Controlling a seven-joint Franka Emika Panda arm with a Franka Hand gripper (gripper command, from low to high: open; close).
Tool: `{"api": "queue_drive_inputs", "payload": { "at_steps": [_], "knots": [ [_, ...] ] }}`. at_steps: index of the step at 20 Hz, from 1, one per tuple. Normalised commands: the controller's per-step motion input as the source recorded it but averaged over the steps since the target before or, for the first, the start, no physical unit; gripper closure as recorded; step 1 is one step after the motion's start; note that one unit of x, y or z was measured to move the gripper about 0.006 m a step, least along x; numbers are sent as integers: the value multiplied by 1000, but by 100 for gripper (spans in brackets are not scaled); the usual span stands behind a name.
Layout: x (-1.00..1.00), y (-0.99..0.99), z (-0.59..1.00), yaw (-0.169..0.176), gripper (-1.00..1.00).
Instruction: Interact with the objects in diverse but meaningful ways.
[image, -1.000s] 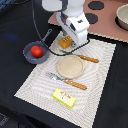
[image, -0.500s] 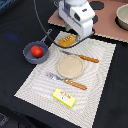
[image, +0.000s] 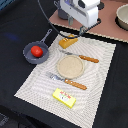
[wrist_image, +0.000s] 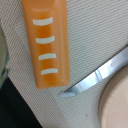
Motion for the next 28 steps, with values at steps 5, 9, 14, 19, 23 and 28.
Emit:
{"api": "queue_drive_inputs", "payload": {
  "at_steps": [5, 9, 14, 19, 23, 28],
  "knots": [
    [238, -89, 642, 0, -100],
    [429, -276, 609, -5, -100],
    [407, -262, 420, -76, -100],
    [317, -120, 174, -142, -100],
    [291, -16, 106, -194, -100],
    [203, -28, 2, -215, -100]
  ]
}}
